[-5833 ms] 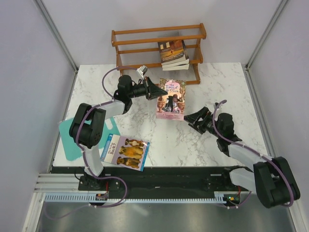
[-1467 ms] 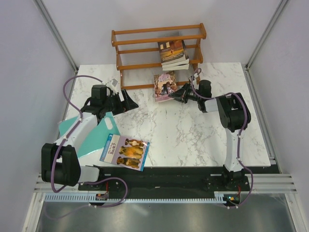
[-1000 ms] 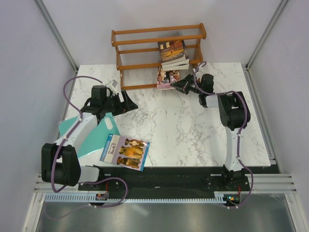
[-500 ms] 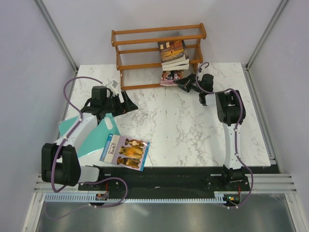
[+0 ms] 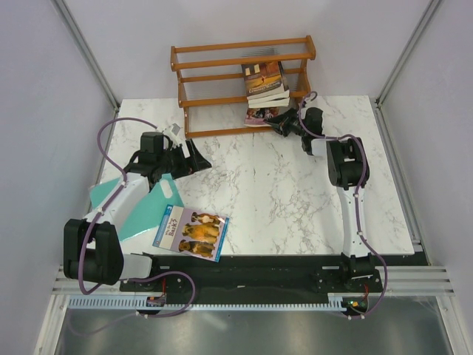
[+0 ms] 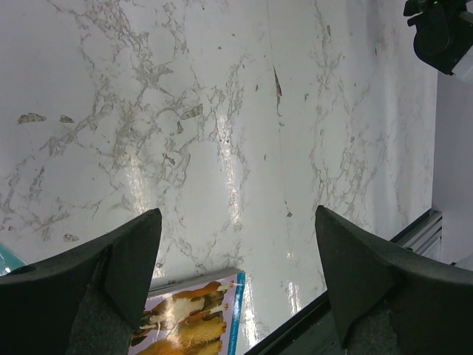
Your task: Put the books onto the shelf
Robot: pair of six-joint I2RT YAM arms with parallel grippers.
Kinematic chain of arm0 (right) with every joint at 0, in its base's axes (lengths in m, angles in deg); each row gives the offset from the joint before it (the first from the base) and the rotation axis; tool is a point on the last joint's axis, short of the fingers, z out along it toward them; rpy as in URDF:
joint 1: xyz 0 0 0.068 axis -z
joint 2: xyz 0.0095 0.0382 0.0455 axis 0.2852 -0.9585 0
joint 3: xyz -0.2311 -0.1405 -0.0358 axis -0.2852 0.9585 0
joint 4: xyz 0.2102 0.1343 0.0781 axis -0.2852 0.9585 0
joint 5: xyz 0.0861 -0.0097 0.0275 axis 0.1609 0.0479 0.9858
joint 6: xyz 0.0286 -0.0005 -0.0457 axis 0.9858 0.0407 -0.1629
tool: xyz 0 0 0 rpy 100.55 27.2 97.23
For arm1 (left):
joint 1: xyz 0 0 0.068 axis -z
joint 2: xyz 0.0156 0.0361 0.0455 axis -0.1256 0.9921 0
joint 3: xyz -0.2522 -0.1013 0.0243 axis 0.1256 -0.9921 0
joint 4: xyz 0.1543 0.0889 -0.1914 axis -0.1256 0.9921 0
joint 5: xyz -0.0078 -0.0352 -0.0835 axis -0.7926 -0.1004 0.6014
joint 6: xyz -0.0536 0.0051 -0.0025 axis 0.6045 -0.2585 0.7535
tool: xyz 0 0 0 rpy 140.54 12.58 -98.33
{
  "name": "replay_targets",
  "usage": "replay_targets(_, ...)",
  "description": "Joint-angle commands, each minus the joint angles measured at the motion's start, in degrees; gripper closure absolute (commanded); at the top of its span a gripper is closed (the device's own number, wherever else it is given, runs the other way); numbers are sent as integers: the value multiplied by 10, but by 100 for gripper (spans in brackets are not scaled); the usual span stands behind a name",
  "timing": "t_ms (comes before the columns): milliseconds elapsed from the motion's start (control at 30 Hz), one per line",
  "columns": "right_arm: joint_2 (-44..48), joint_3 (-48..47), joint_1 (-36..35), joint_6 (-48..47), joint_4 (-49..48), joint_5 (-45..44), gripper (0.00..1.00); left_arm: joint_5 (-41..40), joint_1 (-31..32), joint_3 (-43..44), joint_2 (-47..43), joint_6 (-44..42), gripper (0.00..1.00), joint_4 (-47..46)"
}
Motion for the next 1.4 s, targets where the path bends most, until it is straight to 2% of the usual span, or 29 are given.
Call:
replay_targets(0, -6, -25, -2, 6, 7, 0, 80, -2, -4, -4, -7, -23, 9, -6)
replay_targets(133, -8, -7, -2, 31, 11, -7, 74, -2, -3, -4, -7, -23, 9, -6)
replay_targets(167, -9, -2, -2, 38, 4, -9, 64, -1, -3, -4, -7, -23, 9, -6)
replay_targets(233, -5, 12, -2, 45, 2, -13, 58, 0, -3, -6, -7, -23, 9, -5)
replay_targets(333, 9, 28, -2, 32, 8, -18, 41, 1, -3, -6, -7, -23, 9, -5)
replay_targets(433, 28, 44, -2, 13, 31, -24, 36, 2, -3, -6, -8, -23, 9, -6)
replay_targets(1167, 107, 157, 1, -59, 112, -40, 36, 6, -3, -8, -11, -25, 10, -6)
replay_targets(1267, 130, 183, 2, -69, 117, -53, 39, 5, -4, -8, -11, -25, 9, -5)
replay_targets(1367, 153, 201, 1, -86, 129, -70, 49, 5, -3, -7, -10, -24, 9, -6)
